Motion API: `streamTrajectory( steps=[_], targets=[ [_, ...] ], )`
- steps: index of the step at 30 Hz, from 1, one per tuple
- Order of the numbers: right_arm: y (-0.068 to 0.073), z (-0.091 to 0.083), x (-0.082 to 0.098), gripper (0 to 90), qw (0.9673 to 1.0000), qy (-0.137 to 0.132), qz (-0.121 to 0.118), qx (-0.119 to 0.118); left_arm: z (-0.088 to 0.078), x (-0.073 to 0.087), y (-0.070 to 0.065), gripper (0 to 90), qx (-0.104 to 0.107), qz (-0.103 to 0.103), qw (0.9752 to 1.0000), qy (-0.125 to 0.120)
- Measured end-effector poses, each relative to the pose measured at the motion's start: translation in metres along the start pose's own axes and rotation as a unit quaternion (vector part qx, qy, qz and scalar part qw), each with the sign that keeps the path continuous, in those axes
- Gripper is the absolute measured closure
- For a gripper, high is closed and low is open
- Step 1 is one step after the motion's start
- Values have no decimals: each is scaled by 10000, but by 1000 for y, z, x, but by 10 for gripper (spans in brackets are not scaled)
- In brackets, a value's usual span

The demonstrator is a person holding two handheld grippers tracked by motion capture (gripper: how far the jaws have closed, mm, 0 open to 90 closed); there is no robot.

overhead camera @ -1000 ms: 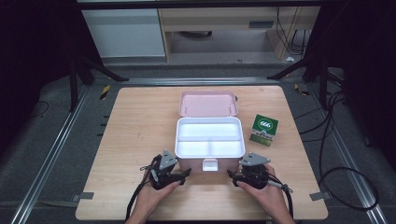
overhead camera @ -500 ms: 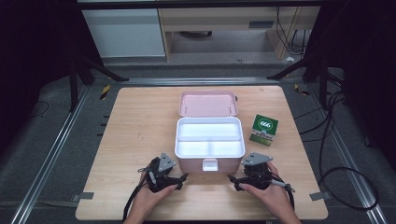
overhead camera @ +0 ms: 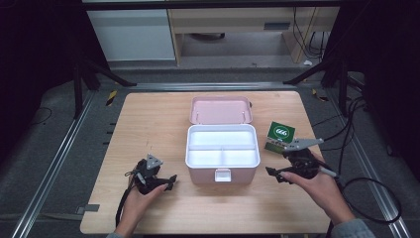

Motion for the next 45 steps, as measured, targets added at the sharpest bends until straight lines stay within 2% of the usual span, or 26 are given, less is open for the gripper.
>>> streamTrajectory(
  steps=[3,5,6,7,10,11,14,15,17,22,24,26,27,30,31,34,35,36,37,40,45],
  targets=[
    [-10,-3,-18,176,10000,7,7,-11,2,6,5,92,4,-12,10000,87],
    [-12,-4,-22,184,10000,6,14,-20,4,8,6,92,3,-13,9999,119],
    [-15,-4,-31,223,10000,2,-2,-42,4,8,7,84,14,-33,9999,102],
    [-18,-2,-40,227,9999,74,-78,-75,5,8,8,79,43,-60,9999,91],
    [-20,2,-48,243,9997,172,-182,-75,6,8,9,72,45,-66,9999,62],
    [-21,6,-59,248,9991,251,-319,-124,6,8,9,66,54,-65,10000,45],
    [-20,10,-67,254,9986,285,-398,-197,7,8,10,57,75,-53,10000,23],
    [-20,14,-77,269,9982,317,-462,-233,7,9,11,53,84,-45,10000,0],
    [-19,18,-85,282,9976,347,-510,-304,8,9,11,45,82,-45,10000,-33],
    [-18,26,-96,287,9960,438,-656,-409,9,9,12,29,86,-55,9998,-142],
    [-15,34,-106,308,9950,485,-715,-492,10,8,13,28,80,-52,9998,-157],
    [-14,36,-109,311,9947,503,-752,-485,10,8,12,27,83,-56,9998,-157],
    [-10,41,-117,313,9939,512,-806,-549,10,8,12,28,82,-51,9998,-148],
    [-6,46,-124,320,9930,544,-886,-554,10,8,12,27,86,-51,9998,-159],
    [0,52,-130,332,9913,586,-1017,-593,10,8,12,27,86,-49,9998,-153],
    [7,56,-135,343,9900,632,-1076,-662,10,8,12,27,86,-48,9998,-153],
    [14,60,-139,345,9880,676,-1171,-753,10,8,12,27,87,-49,9998,-154],
    [14,60,-139,345,9880,676,-1171,-753,10,8,12,27,87,-49,9998,-154],
    [21,65,-142,352,9851,703,-1303,-879,10,8,12,27,93,-51,9998,-153],
    [30,72,-146,364,9813,769,-1418,-1049,10,8,12,23,119,-51,9998,-144],
    [44,83,-147,399,9733,955,-1665,-1263,10,8,12,23,116,-50,9998,-134]
  ],
)
Point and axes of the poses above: each handheld gripper's, and its own axes: z roughly forward along the jaws, x roughly out of its underside, y roughly to its left, the point moved 9 cm from there along z, roughly forward along the jaws, and after that the axes turned 12 degrees about -y, right-handed, at the moved point
